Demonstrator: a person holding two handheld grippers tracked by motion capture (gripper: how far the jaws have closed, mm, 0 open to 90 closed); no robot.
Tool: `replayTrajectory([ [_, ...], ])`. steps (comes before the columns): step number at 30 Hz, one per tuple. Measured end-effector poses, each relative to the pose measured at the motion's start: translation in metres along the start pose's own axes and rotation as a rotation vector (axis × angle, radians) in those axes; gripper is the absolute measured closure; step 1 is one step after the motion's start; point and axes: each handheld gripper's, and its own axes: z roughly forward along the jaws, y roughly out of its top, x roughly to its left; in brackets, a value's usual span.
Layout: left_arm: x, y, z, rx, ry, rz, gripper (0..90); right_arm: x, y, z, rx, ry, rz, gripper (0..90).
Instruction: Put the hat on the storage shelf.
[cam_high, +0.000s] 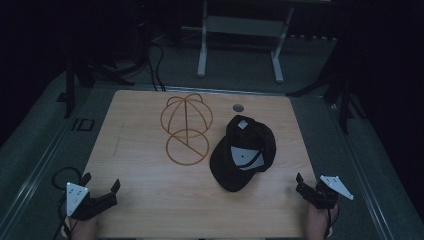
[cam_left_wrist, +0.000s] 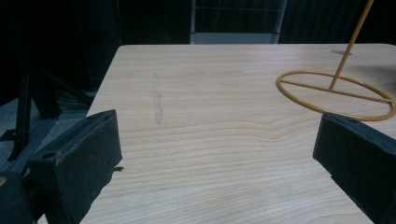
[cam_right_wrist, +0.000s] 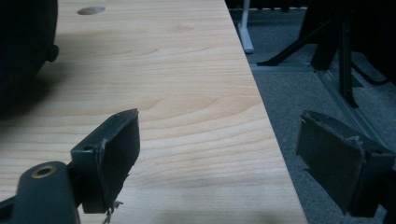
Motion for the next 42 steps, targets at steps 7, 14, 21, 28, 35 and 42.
replayTrajectory([
  [7,-0.002,0.002,0.000,0.002,0.003,0.004,1.6,0.003,0.000,-0.004,-0.016,0.083,0.005,13.1],
  [14,-0.005,0.003,-0.001,-0.003,-0.006,0.006,1.6,0.011,0.017,-0.012,0.004,0.139,0.012,13.0],
  [21,-0.011,0.003,0.000,-0.011,-0.035,-0.004,1.6,0.024,0.044,-0.031,-0.042,0.208,0.007,12.4],
  [28,-0.012,0.003,0.000,0.002,0.001,0.013,1.6,0.046,0.078,-0.046,-0.043,0.290,-0.033,12.4],
  [35,-0.009,0.005,-0.002,-0.010,-0.027,-0.057,1.6,0.065,0.106,-0.053,-0.075,0.330,-0.071,12.4],
  [42,-0.012,0.005,0.000,0.035,-0.082,-0.059,1.6,0.081,0.128,-0.046,-0.061,0.359,-0.121,12.4],
])
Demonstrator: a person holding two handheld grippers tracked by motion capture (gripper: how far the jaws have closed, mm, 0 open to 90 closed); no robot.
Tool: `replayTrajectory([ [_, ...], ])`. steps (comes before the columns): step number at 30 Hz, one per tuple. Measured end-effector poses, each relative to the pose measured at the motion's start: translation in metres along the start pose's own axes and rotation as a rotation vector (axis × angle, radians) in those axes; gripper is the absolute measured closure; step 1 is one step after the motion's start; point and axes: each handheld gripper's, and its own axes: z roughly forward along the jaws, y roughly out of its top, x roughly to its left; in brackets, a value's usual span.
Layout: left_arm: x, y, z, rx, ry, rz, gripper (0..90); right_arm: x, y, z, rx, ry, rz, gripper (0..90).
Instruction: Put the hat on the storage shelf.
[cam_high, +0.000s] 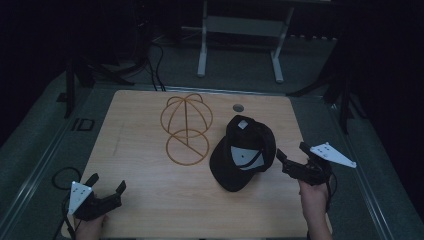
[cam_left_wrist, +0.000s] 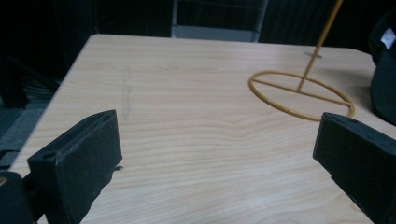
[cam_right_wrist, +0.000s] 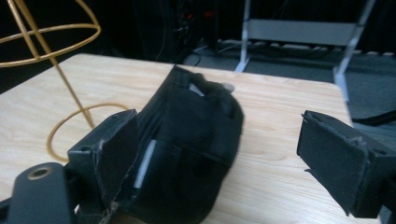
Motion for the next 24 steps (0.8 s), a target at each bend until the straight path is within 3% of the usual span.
replayTrajectory([
  [5,-0.003,0.000,0.002,0.052,-0.004,0.007,1.6,0.009,0.009,0.015,0.034,-0.003,-0.024,10.5],
  [10,-0.005,0.001,0.002,0.060,0.000,0.017,1.6,0.012,0.011,0.031,0.061,0.010,-0.017,10.5],
  [14,-0.005,0.001,0.005,0.075,-0.003,0.027,1.6,0.018,0.011,0.055,0.119,0.059,-0.008,10.5],
  [16,-0.005,0.000,0.005,0.075,-0.008,0.023,1.6,0.019,0.010,0.066,0.158,0.049,-0.017,10.6],
  [18,-0.004,0.000,0.005,0.073,-0.011,0.020,1.6,0.019,0.006,0.078,0.202,0.008,-0.027,11.4],
  [22,-0.003,0.001,0.005,0.071,-0.016,0.012,1.6,0.013,-0.004,0.095,0.278,-0.015,0.012,15.4],
  [24,-0.002,0.000,0.006,0.073,-0.024,0.002,1.6,0.011,-0.007,0.097,0.290,-0.041,0.025,20.8],
])
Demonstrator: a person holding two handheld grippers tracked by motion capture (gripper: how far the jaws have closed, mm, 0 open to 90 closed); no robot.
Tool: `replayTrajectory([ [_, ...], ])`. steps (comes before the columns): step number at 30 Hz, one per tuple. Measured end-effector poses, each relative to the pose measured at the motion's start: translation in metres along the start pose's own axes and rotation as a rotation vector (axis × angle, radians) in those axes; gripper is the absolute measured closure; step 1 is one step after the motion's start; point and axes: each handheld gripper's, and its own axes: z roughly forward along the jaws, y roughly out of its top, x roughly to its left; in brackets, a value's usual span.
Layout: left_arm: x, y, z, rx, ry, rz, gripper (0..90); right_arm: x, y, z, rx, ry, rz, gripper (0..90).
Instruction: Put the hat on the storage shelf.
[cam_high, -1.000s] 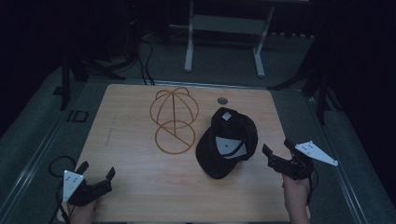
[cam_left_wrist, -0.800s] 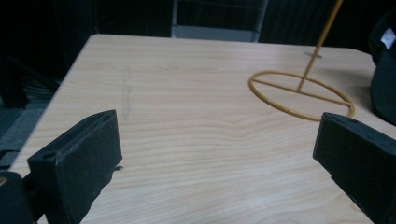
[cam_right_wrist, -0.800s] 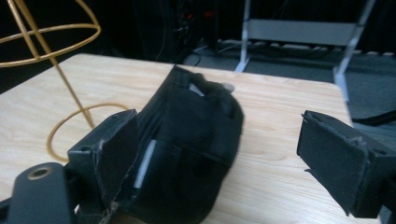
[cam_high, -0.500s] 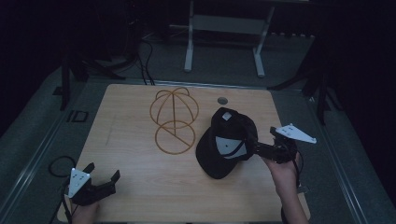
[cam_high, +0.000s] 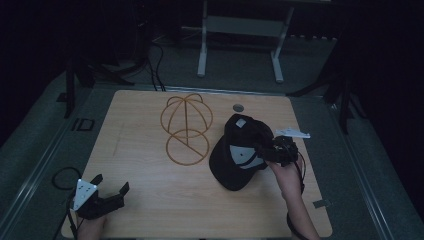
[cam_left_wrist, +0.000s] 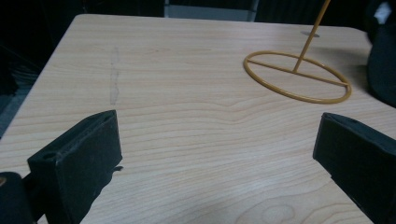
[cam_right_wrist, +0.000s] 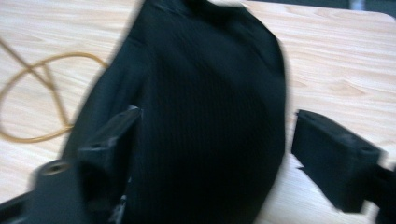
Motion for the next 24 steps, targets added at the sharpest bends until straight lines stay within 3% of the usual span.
replayTrajectory([
  [2,0.000,0.000,0.000,0.001,-0.009,-0.003,1.6,-0.002,-0.002,0.003,0.013,-0.006,0.007,23.8],
  [6,0.000,0.000,0.000,-0.002,-0.008,-0.001,1.6,-0.004,-0.005,0.008,0.023,-0.011,0.005,46.1],
  [9,0.000,0.000,0.001,0.000,-0.010,-0.001,1.6,-0.004,-0.007,0.011,0.041,-0.018,-0.013,58.2],
  [12,0.000,0.000,0.001,0.002,-0.011,-0.002,1.6,-0.003,-0.009,0.015,0.065,-0.022,-0.048,78.4],
  [14,0.000,0.000,0.001,0.003,-0.009,0.000,1.6,-0.002,-0.011,0.018,0.067,-0.028,-0.050,87.1],
  [19,0.000,0.000,0.001,0.005,-0.006,-0.001,1.6,-0.002,-0.013,0.017,0.038,-0.036,-0.021,88.0],
  [24,0.000,0.000,0.001,0.007,-0.005,-0.001,1.6,0.002,-0.008,0.007,-0.045,-0.014,-0.009,88.2],
])
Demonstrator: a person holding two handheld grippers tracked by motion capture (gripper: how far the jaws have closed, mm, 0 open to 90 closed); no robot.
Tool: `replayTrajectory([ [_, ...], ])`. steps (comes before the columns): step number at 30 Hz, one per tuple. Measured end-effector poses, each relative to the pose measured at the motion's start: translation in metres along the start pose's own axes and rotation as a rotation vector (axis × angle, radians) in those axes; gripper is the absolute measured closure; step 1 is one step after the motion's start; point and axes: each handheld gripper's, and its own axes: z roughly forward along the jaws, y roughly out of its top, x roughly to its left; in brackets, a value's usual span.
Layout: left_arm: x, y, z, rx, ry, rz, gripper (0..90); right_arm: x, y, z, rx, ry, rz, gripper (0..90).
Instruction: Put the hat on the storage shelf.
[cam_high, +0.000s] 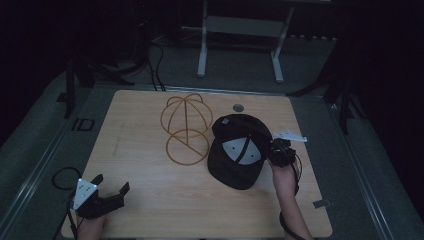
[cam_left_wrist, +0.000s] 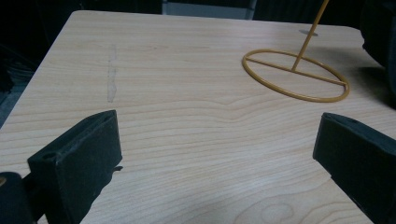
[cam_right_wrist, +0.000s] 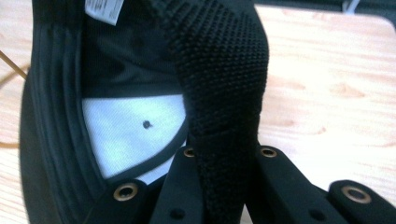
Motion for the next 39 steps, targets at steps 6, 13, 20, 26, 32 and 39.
replayTrajectory([
  [6,0.000,0.000,0.000,-0.001,-0.005,0.000,1.6,0.001,0.013,-0.016,-0.070,0.021,0.026,88.4],
  [13,-0.001,0.000,0.000,-0.002,-0.008,0.000,1.6,0.002,0.026,-0.037,-0.136,0.048,0.026,88.5],
  [20,-0.001,0.000,0.001,0.000,-0.009,0.002,1.6,0.002,0.034,-0.055,-0.187,0.074,0.029,88.5],
  [26,0.000,0.000,0.001,0.005,-0.011,0.006,1.6,0.003,0.040,-0.067,-0.218,0.105,0.008,88.5],
  [32,-0.004,0.000,0.002,0.003,-0.017,0.017,1.6,0.003,0.044,-0.086,-0.258,0.120,0.002,88.5],
  [39,-0.020,0.006,0.004,0.027,-0.098,0.016,1.6,0.010,0.050,-0.108,-0.310,0.152,-0.018,88.5],
])
